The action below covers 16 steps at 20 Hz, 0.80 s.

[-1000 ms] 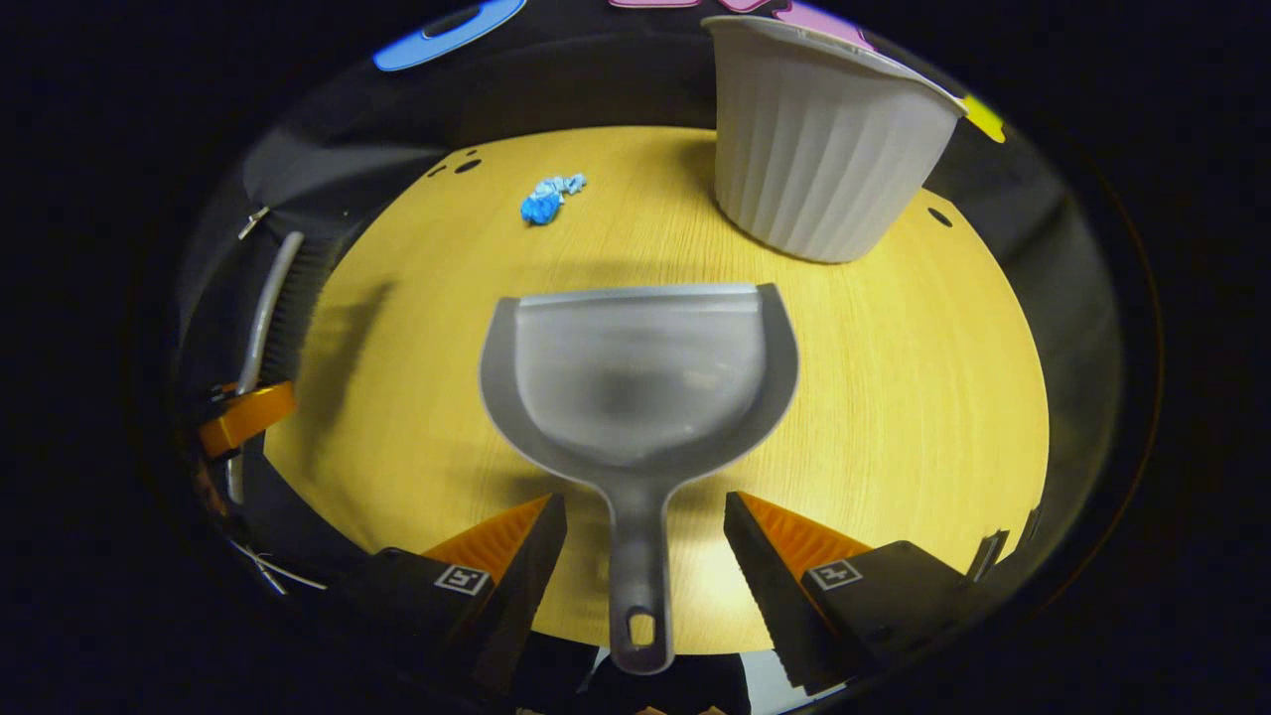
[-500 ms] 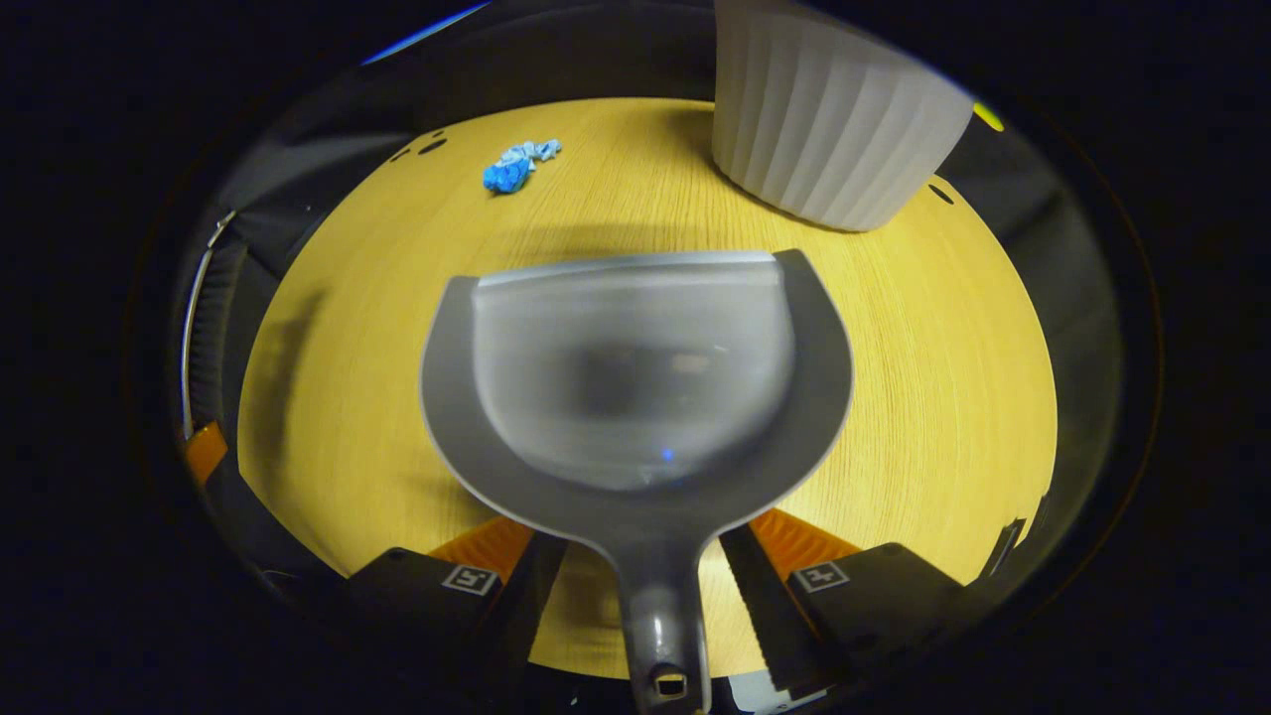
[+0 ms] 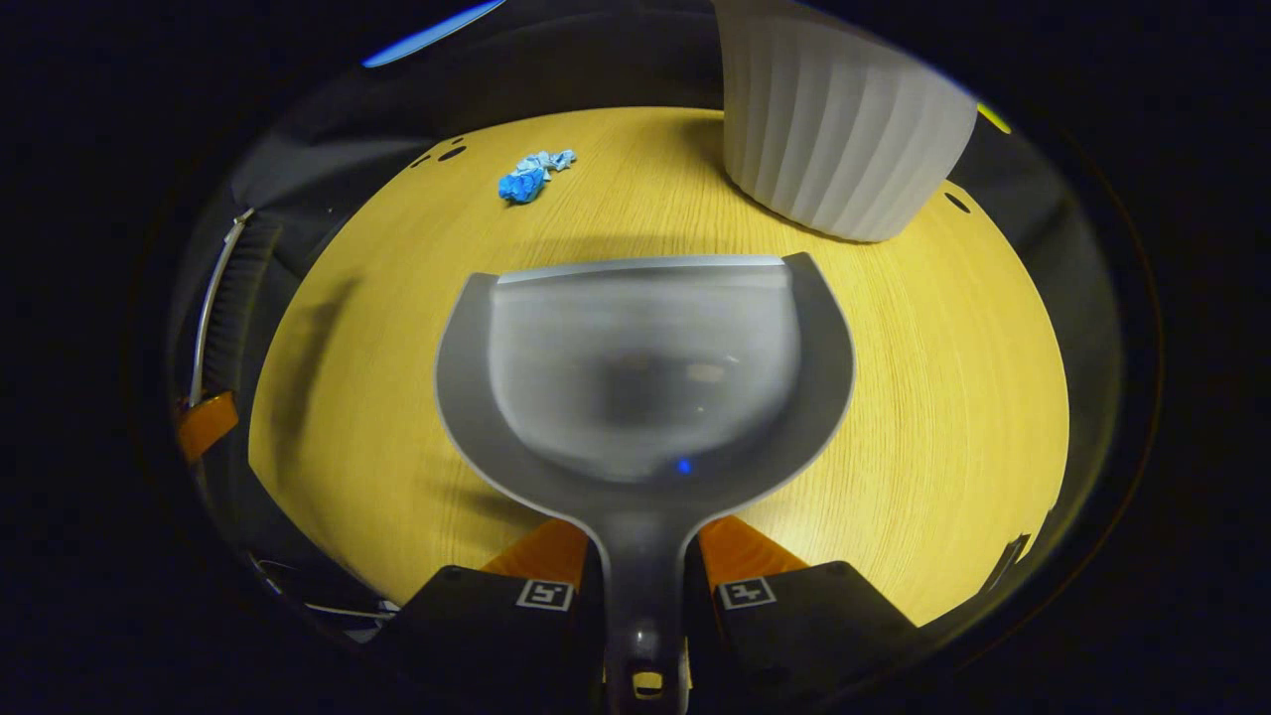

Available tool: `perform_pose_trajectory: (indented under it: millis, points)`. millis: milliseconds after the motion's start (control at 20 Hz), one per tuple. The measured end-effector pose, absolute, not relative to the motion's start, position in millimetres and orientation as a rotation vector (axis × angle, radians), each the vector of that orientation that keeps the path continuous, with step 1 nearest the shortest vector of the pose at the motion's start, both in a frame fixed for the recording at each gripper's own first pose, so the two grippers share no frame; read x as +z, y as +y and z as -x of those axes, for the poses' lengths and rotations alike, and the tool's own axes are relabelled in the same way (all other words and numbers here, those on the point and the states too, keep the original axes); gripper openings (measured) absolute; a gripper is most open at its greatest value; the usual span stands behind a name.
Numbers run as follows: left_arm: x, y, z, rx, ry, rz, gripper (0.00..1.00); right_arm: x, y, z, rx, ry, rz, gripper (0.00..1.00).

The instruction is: Pick up the small broom and dustpan from the desktop, sweep the trash into the dustpan with the broom, and then empty the trash into the garbage bin.

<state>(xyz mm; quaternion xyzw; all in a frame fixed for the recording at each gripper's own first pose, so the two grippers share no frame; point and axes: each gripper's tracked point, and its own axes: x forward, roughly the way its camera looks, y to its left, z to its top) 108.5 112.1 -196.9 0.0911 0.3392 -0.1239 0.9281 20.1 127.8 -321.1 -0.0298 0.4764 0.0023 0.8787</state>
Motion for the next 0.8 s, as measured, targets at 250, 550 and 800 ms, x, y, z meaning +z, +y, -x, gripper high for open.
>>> perform_pose_trajectory:
  millis: [250,550,800]
  points:
    - [-195,92,-157,-0.266,0.704,-0.224,0.24,-307,116,-19,0.110,1.019,0.129,0.27]
    - [-184,69,-233,-0.277,0.725,-0.367,0.24,-280,90,-20,0.165,1.003,0.163,0.34]
    - [-187,37,-297,-0.341,0.730,-0.489,0.24,-273,85,-19,0.202,1.007,0.177,0.35]
